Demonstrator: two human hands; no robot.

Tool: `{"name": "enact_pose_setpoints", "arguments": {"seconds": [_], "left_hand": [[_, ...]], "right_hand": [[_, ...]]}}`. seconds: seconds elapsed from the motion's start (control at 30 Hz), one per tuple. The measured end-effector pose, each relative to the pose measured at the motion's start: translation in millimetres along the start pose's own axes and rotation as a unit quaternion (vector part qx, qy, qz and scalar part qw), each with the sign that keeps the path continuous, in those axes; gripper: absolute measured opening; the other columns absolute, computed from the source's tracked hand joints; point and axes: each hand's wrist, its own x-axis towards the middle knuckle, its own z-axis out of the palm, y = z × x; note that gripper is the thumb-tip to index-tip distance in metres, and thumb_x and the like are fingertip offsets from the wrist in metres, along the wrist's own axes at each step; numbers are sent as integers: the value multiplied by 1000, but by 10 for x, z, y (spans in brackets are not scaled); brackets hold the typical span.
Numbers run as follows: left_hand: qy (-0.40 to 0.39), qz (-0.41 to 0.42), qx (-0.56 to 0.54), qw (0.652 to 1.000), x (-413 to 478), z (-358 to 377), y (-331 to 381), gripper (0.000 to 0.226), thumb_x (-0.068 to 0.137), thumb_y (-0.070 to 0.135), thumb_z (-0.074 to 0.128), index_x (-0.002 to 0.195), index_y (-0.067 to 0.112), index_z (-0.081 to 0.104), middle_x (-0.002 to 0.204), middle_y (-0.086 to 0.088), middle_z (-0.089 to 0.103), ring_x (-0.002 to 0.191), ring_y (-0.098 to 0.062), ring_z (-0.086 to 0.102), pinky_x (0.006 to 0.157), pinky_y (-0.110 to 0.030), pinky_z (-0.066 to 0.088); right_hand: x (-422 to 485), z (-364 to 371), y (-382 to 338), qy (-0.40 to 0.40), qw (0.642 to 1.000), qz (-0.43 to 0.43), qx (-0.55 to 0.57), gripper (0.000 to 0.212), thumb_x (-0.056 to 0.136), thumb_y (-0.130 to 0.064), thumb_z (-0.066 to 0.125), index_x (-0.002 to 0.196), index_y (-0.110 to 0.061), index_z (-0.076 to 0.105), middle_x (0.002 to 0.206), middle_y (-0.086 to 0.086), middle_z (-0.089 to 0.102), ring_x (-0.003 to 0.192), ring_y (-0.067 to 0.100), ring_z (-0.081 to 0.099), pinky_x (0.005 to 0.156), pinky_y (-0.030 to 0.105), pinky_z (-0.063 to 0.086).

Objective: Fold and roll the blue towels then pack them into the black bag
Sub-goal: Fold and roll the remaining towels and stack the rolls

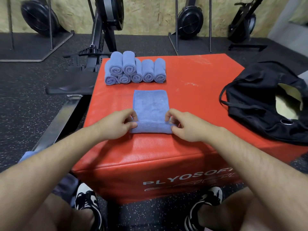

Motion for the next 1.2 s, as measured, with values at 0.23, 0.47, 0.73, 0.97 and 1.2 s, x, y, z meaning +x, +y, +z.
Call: {"name": "enact_pose_setpoints", "arguments": {"seconds": [0.23, 0.47, 0.73, 0.97, 1.2], "left_hand": [[89, 89, 70, 990, 44, 159, -102, 9, 91, 8, 62, 95, 13, 68, 98, 1, 52, 95, -20, 50, 89, -31, 40], [48, 191, 143, 970, -45, 87, -58, 19, 90, 22, 55, 102, 13, 66, 94, 0, 60, 88, -21, 57, 81, -35, 49], [22, 105, 55, 993, 28, 33, -115, 29, 88, 14, 72, 116, 13, 65, 104, 3, 66, 93, -12, 58, 81, -7, 35], [66, 88, 1, 994, 45, 77, -142, 15, 92, 9, 64, 104, 17, 67, 99, 6, 52, 88, -6, 52, 82, -17, 38], [109, 170, 135, 970, 119, 93, -48, 26, 88, 16, 44, 102, 19, 66, 96, 2, 59, 83, -25, 54, 76, -44, 48]], "right_hand": [[108, 129, 136, 82, 995, -37, -43, 25, 87, -6, 57, 104, -22, 67, 104, -5, 55, 82, 9, 50, 83, 28, 45], [59, 95, 48, 77, 980, -101, -151, 24, 80, -21, 50, 101, -23, 60, 98, -7, 58, 92, 21, 52, 79, 41, 49], [97, 44, 54, 42, 995, -47, -77, 31, 81, -18, 63, 112, -21, 60, 106, -2, 65, 95, 20, 59, 88, 36, 49], [114, 40, 27, 23, 1000, 0, -8, 26, 84, -13, 58, 108, -22, 62, 101, -3, 62, 91, 18, 56, 89, 37, 48], [183, 70, -10, 115, 986, -76, -94, 27, 81, -5, 51, 100, -22, 61, 104, -5, 56, 97, 20, 49, 88, 38, 46]]}}
